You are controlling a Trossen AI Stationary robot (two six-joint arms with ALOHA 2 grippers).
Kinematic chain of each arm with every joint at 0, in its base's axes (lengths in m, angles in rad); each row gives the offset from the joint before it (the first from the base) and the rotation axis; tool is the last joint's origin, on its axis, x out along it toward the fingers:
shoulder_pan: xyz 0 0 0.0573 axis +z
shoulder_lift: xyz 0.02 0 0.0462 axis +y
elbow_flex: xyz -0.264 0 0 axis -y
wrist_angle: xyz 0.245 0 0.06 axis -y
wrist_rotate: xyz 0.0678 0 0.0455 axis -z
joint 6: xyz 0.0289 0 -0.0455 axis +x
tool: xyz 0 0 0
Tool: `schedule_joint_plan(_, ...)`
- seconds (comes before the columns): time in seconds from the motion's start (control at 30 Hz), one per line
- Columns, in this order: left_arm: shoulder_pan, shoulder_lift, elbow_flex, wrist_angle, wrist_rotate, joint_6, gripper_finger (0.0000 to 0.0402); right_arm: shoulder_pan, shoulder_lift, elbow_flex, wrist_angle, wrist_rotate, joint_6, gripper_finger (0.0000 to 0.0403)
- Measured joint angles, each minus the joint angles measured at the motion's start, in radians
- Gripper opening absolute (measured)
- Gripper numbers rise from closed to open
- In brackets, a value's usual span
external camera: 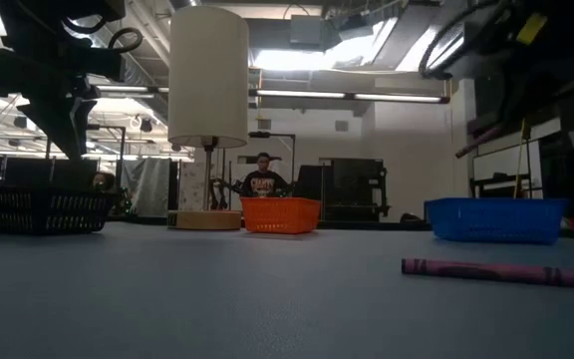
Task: Sort crayons
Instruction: Put the violet crayon into the blue basket
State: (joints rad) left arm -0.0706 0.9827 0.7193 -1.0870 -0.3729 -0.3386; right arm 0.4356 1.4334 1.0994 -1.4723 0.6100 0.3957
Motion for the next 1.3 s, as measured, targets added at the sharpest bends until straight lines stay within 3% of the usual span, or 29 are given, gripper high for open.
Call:
schedule_joint_plan(0.4, 0.0, 0.0, 0.0, 0.001, 0.0, 0.0, 0.0141, -0.176, 0.0, -0.185, 0.004, 0.0, -0.027, 0.004)
schedule_joint_plan(0.7, 0.0, 0.0, 0.0, 0.09, 0.053, 0.008, 0.0134, -0.233, 0.001, -0.201, 0.005, 0.0, -0.037, 0.0041)
schedule_joint_plan(0.93, -0.003, 0.0, 0.0, 0.375, 0.057, 0.032, 0.0096, -0.235, 0.001, -0.201, 0.005, 0.0, -0.037, 0.0088)
schedule_joint_plan(1.07, -0.011, 0.0, 0.0, 0.582, 0.112, 0.115, 0.0068, -0.235, 0.001, -0.2, 0.005, 0.0, -0.037, 0.0115)
schedule_joint_plan(1.3, -0.015, 0.0, 0.0, 0.831, 0.158, 0.19, 0.0014, -0.235, 0.002, -0.199, 0.004, 0.0, -0.038, 0.0119)
